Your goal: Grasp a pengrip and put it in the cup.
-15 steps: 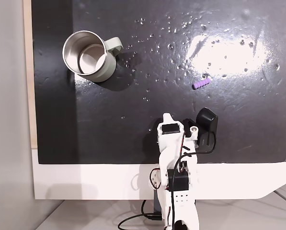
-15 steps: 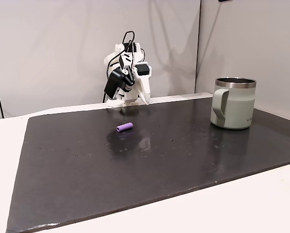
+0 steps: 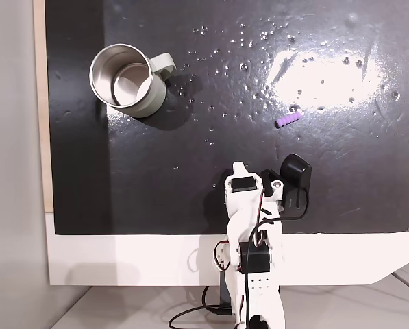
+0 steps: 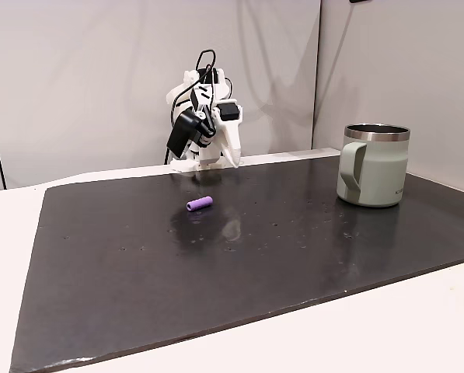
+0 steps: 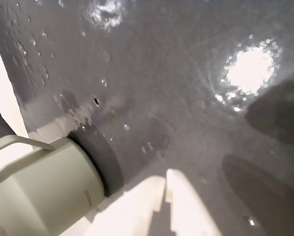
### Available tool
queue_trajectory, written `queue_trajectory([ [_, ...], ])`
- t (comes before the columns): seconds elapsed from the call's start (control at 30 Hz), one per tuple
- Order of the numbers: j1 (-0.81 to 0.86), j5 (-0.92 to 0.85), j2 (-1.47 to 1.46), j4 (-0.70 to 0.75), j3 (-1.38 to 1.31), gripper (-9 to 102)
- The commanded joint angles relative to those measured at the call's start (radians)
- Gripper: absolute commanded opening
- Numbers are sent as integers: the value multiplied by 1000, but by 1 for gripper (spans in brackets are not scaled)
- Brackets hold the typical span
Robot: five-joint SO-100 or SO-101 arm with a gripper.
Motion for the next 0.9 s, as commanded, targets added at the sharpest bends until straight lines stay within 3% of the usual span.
queue_trajectory([
  [0.0, 0, -64, 11, -44, -3, 0],
  [0.2, 121, -218, 6, -63, -57, 0],
  [0.43, 301, -382, -224, 18, -337, 4],
  [0.6, 250, -449, -215, 28, -402, 8],
  [0.87, 261, -454, -629, 43, -635, 14],
])
